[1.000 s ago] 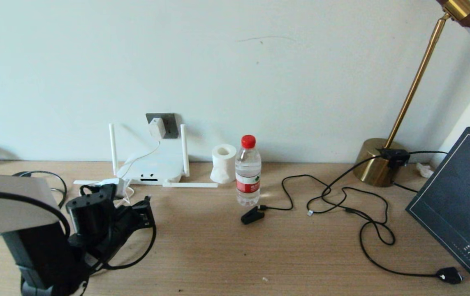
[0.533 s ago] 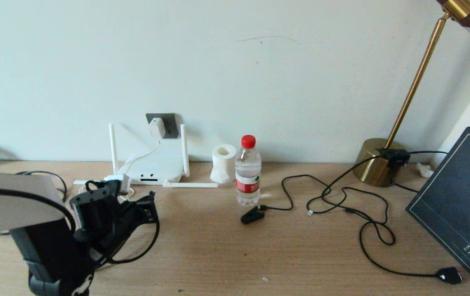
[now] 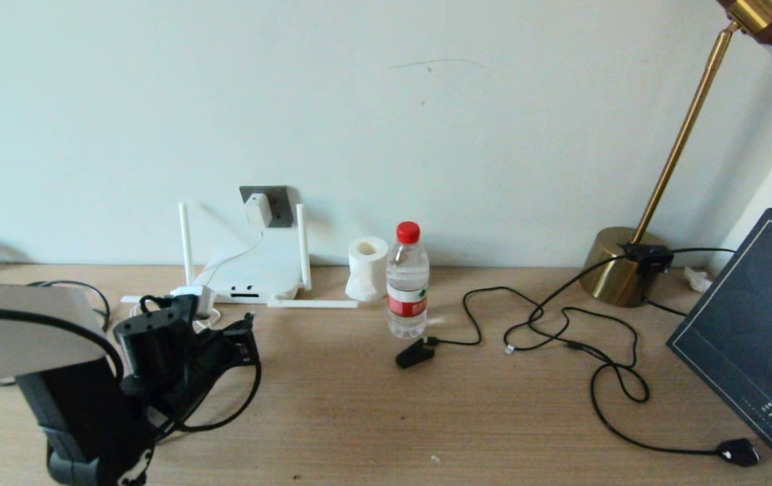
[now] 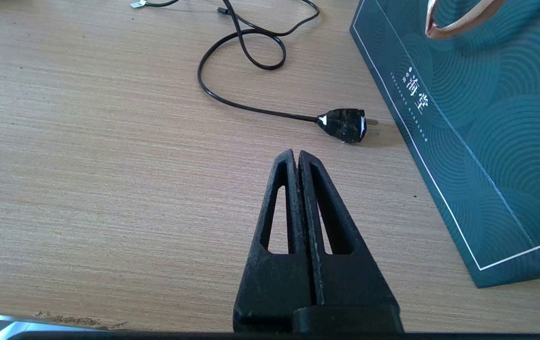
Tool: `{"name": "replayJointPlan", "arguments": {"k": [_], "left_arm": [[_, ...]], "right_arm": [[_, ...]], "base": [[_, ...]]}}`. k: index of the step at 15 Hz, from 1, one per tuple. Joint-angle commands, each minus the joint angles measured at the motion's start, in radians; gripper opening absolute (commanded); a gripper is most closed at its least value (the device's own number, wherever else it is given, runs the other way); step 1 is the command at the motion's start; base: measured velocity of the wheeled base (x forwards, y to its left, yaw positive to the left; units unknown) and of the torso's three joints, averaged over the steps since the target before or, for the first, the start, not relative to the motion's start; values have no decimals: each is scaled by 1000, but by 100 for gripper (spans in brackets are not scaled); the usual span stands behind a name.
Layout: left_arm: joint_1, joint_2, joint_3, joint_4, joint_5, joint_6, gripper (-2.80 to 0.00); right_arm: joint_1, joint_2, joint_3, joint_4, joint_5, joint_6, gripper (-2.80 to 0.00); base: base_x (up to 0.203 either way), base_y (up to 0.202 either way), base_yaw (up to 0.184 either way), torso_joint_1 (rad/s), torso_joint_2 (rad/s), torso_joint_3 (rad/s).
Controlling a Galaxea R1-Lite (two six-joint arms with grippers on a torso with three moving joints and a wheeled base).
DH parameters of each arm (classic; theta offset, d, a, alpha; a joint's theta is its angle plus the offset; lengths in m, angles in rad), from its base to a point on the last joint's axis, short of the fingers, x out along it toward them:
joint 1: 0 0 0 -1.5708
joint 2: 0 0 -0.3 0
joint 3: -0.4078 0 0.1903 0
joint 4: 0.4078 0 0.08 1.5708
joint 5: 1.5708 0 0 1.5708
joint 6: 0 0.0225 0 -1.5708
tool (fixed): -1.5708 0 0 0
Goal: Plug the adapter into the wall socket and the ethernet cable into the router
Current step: Align cable and router interface
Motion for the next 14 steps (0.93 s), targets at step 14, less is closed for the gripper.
{"name": "replayJointPlan", "arguments": {"k": [14], "left_arm": [[59, -21, 17, -10, -65, 48, -280]], "right_arm": [[1, 2, 0, 2, -1, -2, -280]], "base": [[0, 0, 0, 0, 0, 0]]}}
